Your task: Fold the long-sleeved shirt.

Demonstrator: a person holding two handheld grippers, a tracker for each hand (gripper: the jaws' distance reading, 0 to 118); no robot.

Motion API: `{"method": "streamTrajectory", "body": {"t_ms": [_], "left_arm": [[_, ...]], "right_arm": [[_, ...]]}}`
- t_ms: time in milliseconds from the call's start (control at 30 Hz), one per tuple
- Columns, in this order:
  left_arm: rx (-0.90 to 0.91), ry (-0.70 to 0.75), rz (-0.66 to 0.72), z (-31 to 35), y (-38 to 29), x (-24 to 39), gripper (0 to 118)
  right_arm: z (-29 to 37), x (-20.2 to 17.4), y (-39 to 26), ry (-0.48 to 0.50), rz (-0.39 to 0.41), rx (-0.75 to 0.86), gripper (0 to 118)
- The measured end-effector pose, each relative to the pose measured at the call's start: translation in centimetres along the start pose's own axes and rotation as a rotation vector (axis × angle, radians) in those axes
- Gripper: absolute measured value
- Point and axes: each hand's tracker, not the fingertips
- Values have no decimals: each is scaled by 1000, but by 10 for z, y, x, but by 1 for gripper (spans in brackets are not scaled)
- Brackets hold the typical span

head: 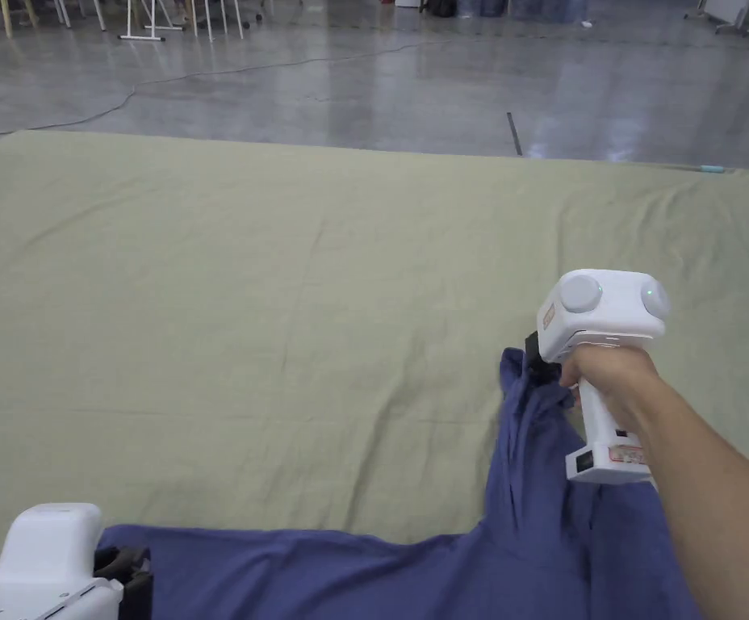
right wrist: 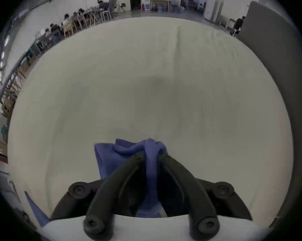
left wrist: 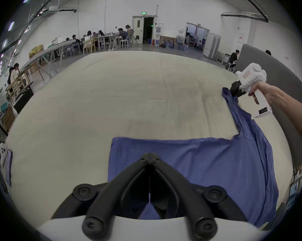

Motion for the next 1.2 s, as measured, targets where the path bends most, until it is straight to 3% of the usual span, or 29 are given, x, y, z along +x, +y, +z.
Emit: {"method": "streamTrajectory", "body": {"t_ms": [67, 267, 500, 733, 933, 1000, 1033, 1067, 1100, 1200], "left_arm": [[-3, 3, 19, 9, -2, -6, 0], [45, 18, -13, 60, -6, -8, 0], [90, -41, 17, 125, -26, -3, 0], [90, -86, -3, 165, -51, 5, 0], [70, -95, -1, 173, -68, 4, 0], [62, -96, 4, 174, -70, 3, 0], [60, -97, 4, 175, -71, 2, 0], [60, -98, 4, 175, -72, 2, 0], [60, -97, 5, 175, -73, 1, 0], [58, -105, 12, 177, -73, 0, 0]], "right_arm": [[18, -6, -11, -42, 48, 2, 14], [163, 0, -82, 63, 152, 208, 15], [321, 5, -252, 175, 212, 344, 15], [312, 7, -400, 173, 225, 260, 15], [239, 4, -443, 82, 211, 197, 15], [236, 7, -443, 83, 178, 199, 27], [237, 9, -442, 81, 170, 215, 49], [241, 10, -442, 81, 169, 223, 97], [243, 12, -440, 79, 169, 224, 115], [272, 20, -438, 74, 139, 307, 117]]}}
